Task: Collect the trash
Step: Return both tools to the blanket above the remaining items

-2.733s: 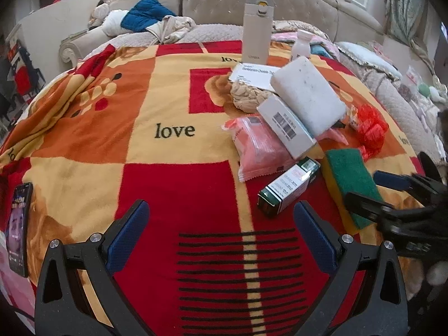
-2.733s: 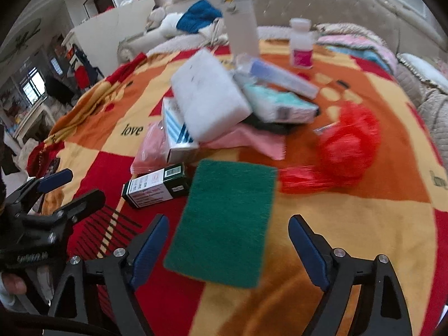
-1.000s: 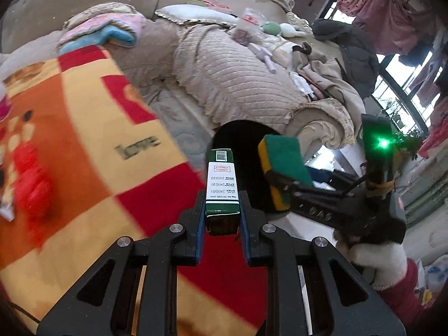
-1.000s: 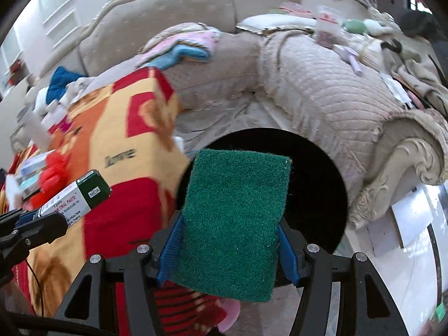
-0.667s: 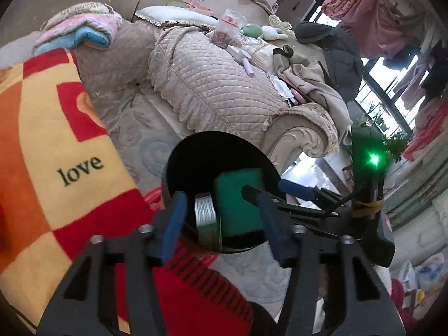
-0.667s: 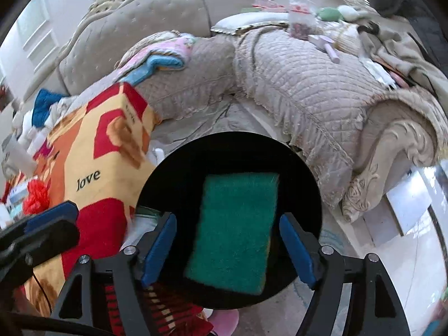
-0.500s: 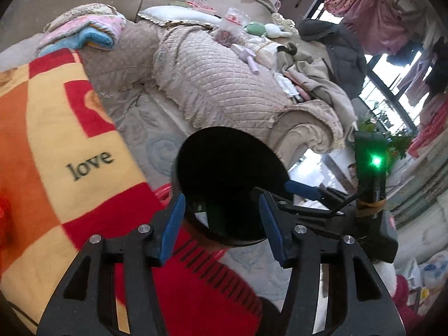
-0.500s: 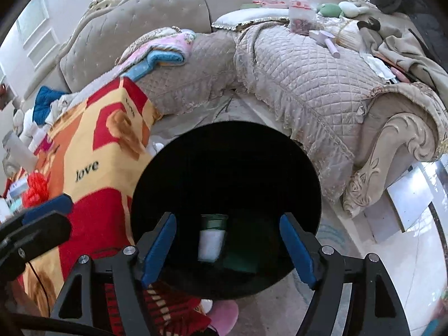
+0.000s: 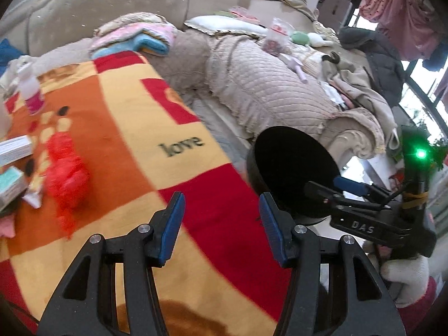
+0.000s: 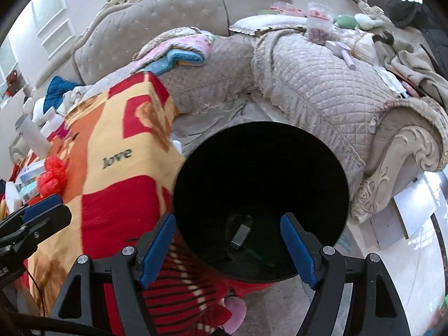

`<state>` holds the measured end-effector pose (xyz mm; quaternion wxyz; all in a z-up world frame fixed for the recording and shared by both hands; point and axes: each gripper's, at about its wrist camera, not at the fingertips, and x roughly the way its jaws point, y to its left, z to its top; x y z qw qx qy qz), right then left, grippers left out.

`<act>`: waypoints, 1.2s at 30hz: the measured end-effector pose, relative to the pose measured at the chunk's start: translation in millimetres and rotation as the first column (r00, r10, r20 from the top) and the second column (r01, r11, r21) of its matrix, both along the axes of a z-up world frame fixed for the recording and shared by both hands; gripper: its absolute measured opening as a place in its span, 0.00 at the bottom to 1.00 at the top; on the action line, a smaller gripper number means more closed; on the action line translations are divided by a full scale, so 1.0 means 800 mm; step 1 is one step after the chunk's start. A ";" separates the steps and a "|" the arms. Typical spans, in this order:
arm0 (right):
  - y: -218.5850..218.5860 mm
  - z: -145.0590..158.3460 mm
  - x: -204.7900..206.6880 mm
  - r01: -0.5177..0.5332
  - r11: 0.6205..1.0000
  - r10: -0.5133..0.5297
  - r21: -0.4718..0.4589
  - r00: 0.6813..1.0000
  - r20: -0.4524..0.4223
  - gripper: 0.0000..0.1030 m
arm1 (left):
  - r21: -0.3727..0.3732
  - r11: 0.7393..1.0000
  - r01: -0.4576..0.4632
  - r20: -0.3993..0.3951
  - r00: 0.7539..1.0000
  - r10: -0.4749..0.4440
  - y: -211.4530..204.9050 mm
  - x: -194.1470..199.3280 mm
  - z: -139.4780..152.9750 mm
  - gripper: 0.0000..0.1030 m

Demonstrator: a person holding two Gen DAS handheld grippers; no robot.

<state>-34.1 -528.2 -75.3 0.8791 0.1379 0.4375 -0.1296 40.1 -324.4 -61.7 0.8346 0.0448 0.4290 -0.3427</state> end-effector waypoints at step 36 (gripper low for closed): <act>0.234 0.022 0.058 -0.331 0.944 0.331 -0.017 0.943 0.026 0.77 | 0.046 0.928 -0.369 0.048 0.929 0.367 0.235 0.016 0.001 0.52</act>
